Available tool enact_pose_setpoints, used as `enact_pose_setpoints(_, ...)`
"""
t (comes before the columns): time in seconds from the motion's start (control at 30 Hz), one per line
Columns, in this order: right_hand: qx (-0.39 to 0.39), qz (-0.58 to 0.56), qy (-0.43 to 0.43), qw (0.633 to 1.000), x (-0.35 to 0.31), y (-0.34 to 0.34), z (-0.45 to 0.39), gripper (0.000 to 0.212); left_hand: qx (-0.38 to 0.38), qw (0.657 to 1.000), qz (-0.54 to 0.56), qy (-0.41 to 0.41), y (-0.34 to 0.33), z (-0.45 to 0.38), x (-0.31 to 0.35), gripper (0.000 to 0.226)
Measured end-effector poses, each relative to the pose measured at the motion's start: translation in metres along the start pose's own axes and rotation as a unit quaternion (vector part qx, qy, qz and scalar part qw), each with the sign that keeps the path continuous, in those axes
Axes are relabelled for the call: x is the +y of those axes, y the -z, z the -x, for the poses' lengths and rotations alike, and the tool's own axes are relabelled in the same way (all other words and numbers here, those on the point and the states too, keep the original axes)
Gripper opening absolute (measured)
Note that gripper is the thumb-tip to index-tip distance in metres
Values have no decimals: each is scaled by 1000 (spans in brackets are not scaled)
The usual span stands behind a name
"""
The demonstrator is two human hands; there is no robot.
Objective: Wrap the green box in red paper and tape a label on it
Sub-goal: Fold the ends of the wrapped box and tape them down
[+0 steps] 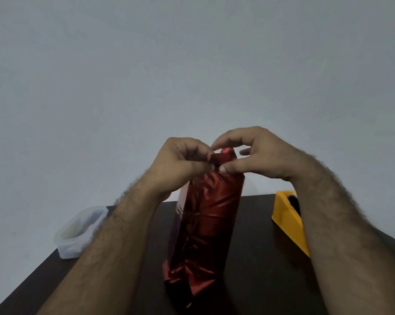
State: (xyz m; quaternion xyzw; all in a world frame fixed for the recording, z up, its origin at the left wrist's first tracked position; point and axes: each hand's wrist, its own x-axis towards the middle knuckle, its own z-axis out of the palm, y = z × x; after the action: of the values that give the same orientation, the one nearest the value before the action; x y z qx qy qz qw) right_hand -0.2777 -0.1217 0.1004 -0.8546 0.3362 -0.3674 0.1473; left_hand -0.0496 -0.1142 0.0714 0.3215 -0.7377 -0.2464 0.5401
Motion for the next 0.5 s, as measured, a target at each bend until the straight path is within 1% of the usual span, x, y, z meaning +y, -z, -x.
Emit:
enact_pose_setpoints(0.07, 22, -15, 25, 999, -1, -3, -5, 23, 0, 999, 42, -21, 0, 1, -9, 19)
enact_pose_setpoints(0.17, 49, -26, 39, 998, -4, -4, -6, 9, 6, 997, 70, -22, 4, 3, -20, 20)
enact_pose_setpoints(0.23, 62, -22, 36, 997, -6, -5, -7, 7, -16, 998, 59, -6, 10, 4, -22, 30)
enact_pose_setpoints(0.33, 77, -9, 26, 997, -9, -9, -9, 9, -50, 998, -18, 18, 19, 6, -19, 56)
enact_pose_setpoints(0.43, 59, -17, 26, 998, -11, -15, -11, 9, -43, 997, -50, 34, 21, 7, -14, 61)
enact_pose_setpoints(0.5, 72, -30, 12, 997, -12, -20, -13, 6, -45, 996, -64, 37, 22, 7, -11, 61)
